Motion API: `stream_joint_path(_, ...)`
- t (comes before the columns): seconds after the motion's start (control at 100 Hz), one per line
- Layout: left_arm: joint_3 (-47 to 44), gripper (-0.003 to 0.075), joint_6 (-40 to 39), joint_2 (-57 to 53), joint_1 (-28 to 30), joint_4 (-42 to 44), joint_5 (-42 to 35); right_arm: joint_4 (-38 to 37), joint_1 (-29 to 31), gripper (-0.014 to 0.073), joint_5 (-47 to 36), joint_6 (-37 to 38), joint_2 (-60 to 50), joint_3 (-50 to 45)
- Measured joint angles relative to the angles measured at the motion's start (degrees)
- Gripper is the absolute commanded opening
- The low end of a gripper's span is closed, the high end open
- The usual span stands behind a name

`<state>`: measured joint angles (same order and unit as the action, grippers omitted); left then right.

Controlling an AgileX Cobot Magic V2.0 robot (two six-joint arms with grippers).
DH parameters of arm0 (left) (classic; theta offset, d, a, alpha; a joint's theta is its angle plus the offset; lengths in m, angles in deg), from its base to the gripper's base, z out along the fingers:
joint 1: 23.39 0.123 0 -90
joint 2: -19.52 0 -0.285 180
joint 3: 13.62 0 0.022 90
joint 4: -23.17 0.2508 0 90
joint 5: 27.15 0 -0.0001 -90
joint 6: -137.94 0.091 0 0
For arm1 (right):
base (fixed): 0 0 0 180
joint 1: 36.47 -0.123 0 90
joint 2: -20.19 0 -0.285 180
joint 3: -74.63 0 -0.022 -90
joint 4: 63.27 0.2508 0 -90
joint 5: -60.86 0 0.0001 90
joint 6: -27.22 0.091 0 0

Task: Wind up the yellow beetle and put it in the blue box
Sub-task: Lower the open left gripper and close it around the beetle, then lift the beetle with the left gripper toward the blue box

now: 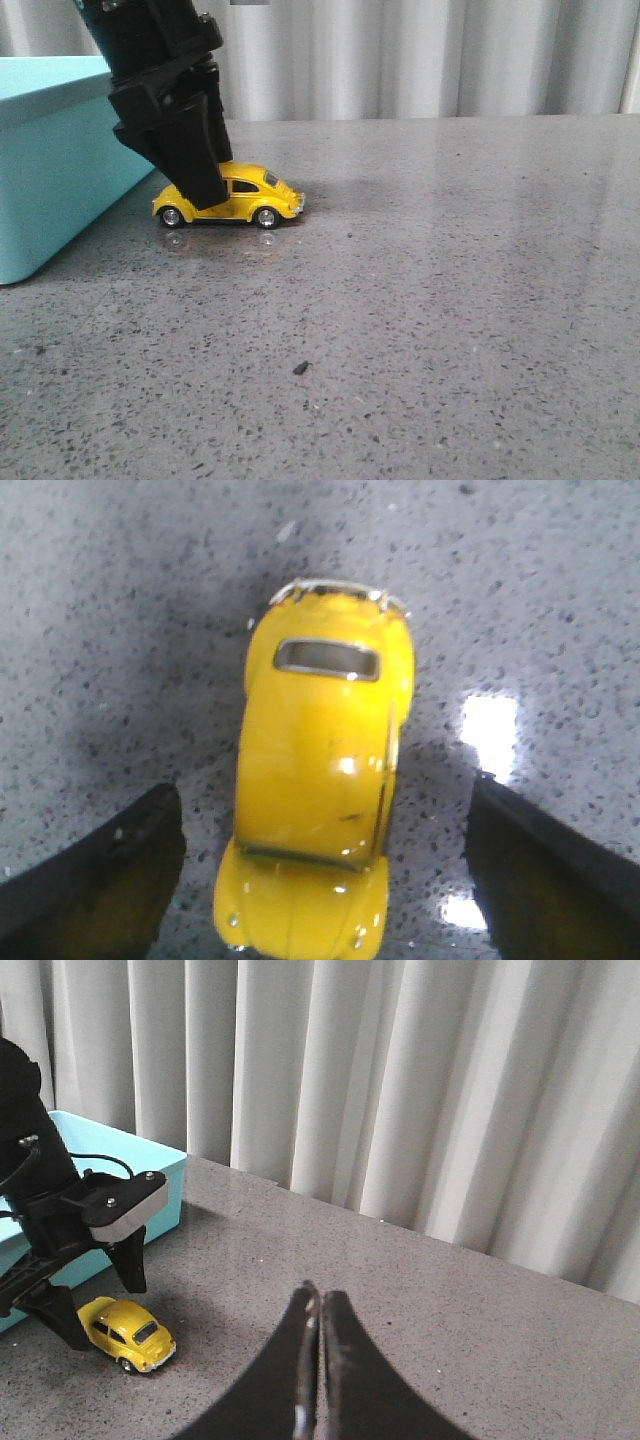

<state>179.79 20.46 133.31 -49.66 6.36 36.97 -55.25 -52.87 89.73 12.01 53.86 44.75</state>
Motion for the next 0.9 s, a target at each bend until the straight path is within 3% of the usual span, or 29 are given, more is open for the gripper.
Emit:
stream_joint_path(0.42,0.1,0.0489,0.0,0.1,1.5,-8.8,0.0,0.0,0.0,-0.0041,0.0,0.0,0.0,0.0)
stream_joint_path(0.9,0.1,0.0481,0.0,1.7,1.5,-9.0,1.5,0.0,0.0,-0.0041,0.0,0.0,0.0,0.0)
